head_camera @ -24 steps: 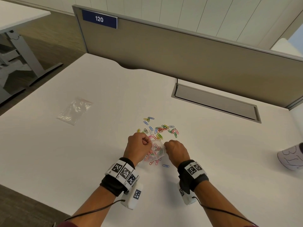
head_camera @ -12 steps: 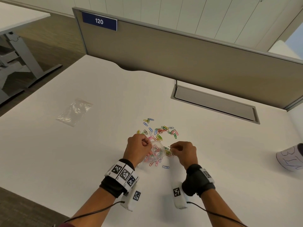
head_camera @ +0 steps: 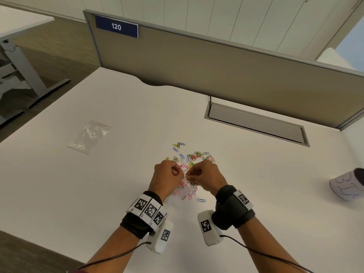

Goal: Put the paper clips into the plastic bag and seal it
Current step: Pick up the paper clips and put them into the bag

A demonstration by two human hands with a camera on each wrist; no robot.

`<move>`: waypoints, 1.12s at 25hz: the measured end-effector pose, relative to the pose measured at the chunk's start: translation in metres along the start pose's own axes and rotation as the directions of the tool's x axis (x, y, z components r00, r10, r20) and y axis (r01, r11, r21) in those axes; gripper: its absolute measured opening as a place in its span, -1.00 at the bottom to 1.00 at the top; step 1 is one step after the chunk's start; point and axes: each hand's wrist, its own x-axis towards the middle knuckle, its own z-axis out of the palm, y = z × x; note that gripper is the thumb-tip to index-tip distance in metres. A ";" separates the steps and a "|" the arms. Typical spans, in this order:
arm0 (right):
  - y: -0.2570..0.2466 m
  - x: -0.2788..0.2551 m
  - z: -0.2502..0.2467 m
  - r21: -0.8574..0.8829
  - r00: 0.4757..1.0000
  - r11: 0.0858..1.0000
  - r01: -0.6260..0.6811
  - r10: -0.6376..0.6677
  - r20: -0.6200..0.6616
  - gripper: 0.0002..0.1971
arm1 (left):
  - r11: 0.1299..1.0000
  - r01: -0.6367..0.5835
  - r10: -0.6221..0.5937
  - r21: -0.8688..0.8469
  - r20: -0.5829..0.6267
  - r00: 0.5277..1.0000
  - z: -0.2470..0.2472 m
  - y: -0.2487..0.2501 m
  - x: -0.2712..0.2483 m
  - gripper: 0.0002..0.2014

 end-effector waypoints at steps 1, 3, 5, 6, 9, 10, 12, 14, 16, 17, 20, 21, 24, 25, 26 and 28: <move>-0.005 0.001 0.003 -0.016 1.000 1.000 0.015 -0.015 -0.009 -0.88 | 1.000 0.001 -0.001 0.001 -0.001 1.000 -0.003 -0.001 0.000 -0.95; -0.012 0.003 0.008 0.020 1.000 1.000 0.018 -0.017 -0.005 -0.82 | 1.000 0.009 -0.009 -0.017 -0.008 1.000 -0.010 -0.004 0.001 -0.96; -0.019 0.004 0.012 0.014 0.999 1.000 0.012 -0.012 0.053 -0.77 | 0.999 0.022 -0.023 -0.041 -0.020 1.000 -0.018 -0.006 0.002 -0.96; -0.022 0.003 0.013 0.017 0.996 1.000 0.015 -0.017 0.084 -0.77 | 0.998 0.026 -0.027 -0.052 -0.025 0.999 -0.021 -0.007 0.002 -0.96; -0.024 0.000 0.012 0.186 0.996 0.979 0.088 -0.092 0.013 -0.84 | 0.996 0.031 -0.034 -0.084 -0.037 0.999 -0.032 -0.010 0.002 -0.94; -0.021 -0.001 0.008 0.175 0.992 0.977 0.121 -0.110 -0.069 -0.88 | 0.996 0.033 -0.037 -0.088 -0.041 0.998 -0.036 -0.011 0.002 -0.93; -0.002 -0.001 -0.001 -0.035 0.986 0.996 0.086 -0.090 -0.143 -0.70 | 0.995 0.040 -0.044 -0.089 -0.042 0.998 -0.044 -0.013 0.001 -0.93; 0.022 0.000 -0.003 -0.307 0.996 0.949 -0.074 0.053 -0.077 -0.40 | 0.995 0.045 -0.049 -0.089 -0.044 0.998 -0.051 -0.016 0.001 -0.93; 0.042 0.000 0.005 -0.466 0.982 0.867 -0.179 0.185 -0.034 -0.24 | 0.995 0.048 -0.053 -0.092 -0.052 0.997 -0.057 -0.020 0.001 -0.92; 0.047 0.002 0.010 -0.495 0.977 0.847 -0.196 0.209 -0.028 -0.22 | 0.995 0.047 -0.052 -0.091 -0.053 0.997 -0.060 -0.021 0.000 -0.91; 0.045 0.012 0.027 -0.433 0.987 0.888 -0.155 0.154 -0.037 -0.32 | 0.996 0.040 -0.044 -0.084 -0.048 0.998 -0.063 -0.022 0.001 -0.90; 0.041 0.016 0.031 -0.402 0.991 0.906 -0.130 0.123 -0.043 -0.37 | 0.996 0.039 -0.043 -0.086 -0.044 0.998 -0.063 -0.022 0.002 -0.90; 0.033 0.022 0.037 -0.344 0.997 0.937 -0.058 0.037 -0.066 -0.37 | 0.996 0.030 -0.032 -0.079 -0.033 0.999 -0.061 -0.022 0.002 -0.90; 0.031 0.022 0.038 -0.372 0.999 0.928 -0.031 0.022 -0.027 -0.29 | 0.997 0.030 -0.033 -0.077 -0.031 0.999 -0.061 -0.023 0.003 -0.91; 0.031 0.021 0.040 -0.436 1.000 0.900 -0.003 0.014 0.023 -0.21 | 0.996 0.030 -0.032 -0.079 -0.027 0.999 -0.060 -0.024 0.003 -0.91; 0.033 0.020 0.046 -0.525 0.998 0.851 0.035 -0.005 0.057 -0.23 | 0.997 0.018 -0.019 -0.073 -0.016 1.000 -0.058 -0.025 0.004 -0.93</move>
